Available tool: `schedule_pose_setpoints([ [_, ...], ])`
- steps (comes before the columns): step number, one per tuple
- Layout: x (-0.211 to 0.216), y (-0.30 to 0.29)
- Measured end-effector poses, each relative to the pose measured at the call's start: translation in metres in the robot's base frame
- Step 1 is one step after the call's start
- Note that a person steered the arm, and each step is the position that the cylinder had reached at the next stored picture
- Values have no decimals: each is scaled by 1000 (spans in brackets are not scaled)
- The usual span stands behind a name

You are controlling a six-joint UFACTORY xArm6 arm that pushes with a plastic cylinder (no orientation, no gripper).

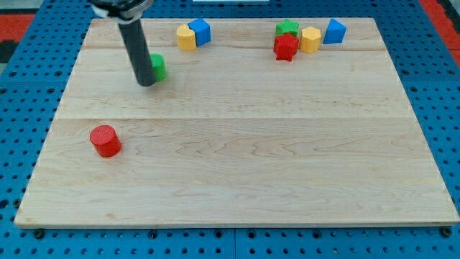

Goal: Drag the green circle into the heart

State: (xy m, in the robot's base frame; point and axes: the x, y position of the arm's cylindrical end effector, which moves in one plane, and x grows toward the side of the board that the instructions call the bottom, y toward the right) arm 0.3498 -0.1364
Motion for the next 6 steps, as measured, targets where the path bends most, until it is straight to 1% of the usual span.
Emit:
schedule_pose_setpoints([
  [1, -21, 31],
  [2, -53, 57],
  [3, 29, 47],
  [4, -22, -11],
  [5, -52, -29],
  [6, -51, 41],
])
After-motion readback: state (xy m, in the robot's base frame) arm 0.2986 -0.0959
